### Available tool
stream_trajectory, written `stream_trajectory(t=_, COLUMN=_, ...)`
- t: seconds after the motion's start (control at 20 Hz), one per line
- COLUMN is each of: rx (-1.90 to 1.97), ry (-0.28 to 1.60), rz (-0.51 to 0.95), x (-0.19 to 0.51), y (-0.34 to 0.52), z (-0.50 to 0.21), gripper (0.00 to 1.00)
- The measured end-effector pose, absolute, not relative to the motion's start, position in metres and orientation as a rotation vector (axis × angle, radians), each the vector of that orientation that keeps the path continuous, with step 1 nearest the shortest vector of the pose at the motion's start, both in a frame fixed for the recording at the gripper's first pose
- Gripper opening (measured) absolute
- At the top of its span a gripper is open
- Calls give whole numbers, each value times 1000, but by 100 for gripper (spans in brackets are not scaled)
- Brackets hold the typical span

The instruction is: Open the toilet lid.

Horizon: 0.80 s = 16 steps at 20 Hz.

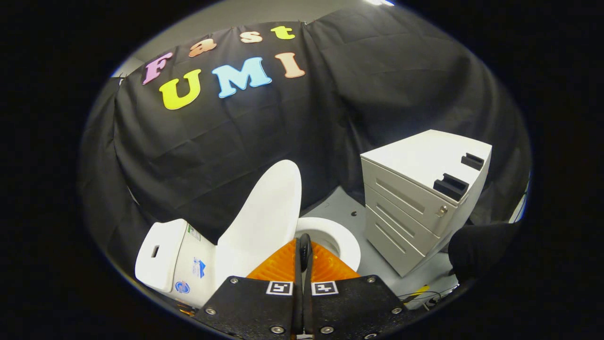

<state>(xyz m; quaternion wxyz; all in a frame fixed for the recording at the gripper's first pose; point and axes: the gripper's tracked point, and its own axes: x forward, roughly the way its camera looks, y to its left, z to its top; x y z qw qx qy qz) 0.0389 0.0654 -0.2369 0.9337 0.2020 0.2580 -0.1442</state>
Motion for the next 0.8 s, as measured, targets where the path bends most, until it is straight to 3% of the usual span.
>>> stream_trajectory(t=0.8, rx=169, ry=448, rz=-235, x=49, y=124, z=-162, gripper=0)
